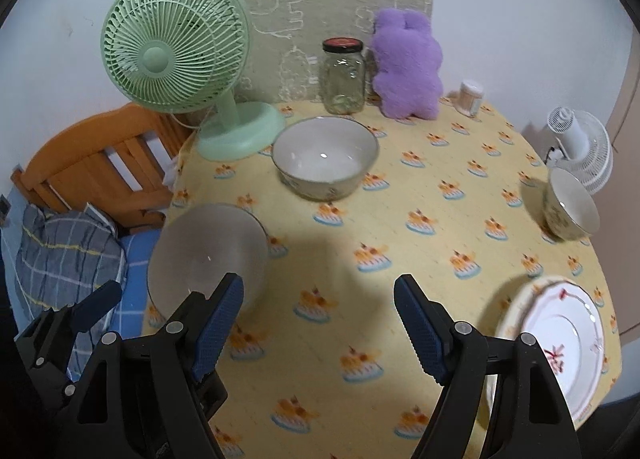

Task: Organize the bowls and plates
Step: 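Move both grippers to the large grey-glazed bowl, then grip the rim of the large bowl with both grippers and lift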

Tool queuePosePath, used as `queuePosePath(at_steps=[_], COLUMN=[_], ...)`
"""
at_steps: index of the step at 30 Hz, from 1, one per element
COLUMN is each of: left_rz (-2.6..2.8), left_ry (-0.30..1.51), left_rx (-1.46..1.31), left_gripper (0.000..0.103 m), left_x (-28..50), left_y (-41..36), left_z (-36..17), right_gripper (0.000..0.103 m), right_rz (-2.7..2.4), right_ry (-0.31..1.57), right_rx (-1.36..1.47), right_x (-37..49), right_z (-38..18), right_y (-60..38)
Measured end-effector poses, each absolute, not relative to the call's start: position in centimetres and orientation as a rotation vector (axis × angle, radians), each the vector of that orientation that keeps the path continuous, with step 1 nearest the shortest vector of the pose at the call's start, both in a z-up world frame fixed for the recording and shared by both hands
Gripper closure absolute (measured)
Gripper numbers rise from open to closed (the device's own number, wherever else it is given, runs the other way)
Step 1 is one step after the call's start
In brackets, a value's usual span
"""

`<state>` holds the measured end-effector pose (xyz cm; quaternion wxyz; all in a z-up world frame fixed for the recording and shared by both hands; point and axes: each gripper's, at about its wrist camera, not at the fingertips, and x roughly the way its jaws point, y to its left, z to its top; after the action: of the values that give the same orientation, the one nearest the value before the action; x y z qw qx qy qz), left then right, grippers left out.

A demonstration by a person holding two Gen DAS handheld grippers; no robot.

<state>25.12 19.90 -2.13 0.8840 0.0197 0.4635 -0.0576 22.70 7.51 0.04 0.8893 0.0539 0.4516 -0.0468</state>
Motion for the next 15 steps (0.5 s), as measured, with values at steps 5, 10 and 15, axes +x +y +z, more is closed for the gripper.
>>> queuePosePath(at_steps=[5,10,15], left_rz=[-0.1,-0.072,-0.082], left_ry=[0.98,1.007,1.039], left_rx=[0.048,0.068,0.054], left_gripper=[0.036,0.05,0.058], left_x=[27.5,29.4,30.6], left_y=[20.9,21.4,21.6], left_z=[-3.7,-5.6,-7.1], right_gripper=[0.024,0.035,0.06], right_rz=[-0.09,-0.111,-0.091], right_ry=[0.952,0.979,1.015], right_rx=[0.095,0.108,0.134], right_x=[25.5,27.8,29.4], right_z=[-1.3,-3.6,-5.2], right_y=[9.0,9.7,9.9])
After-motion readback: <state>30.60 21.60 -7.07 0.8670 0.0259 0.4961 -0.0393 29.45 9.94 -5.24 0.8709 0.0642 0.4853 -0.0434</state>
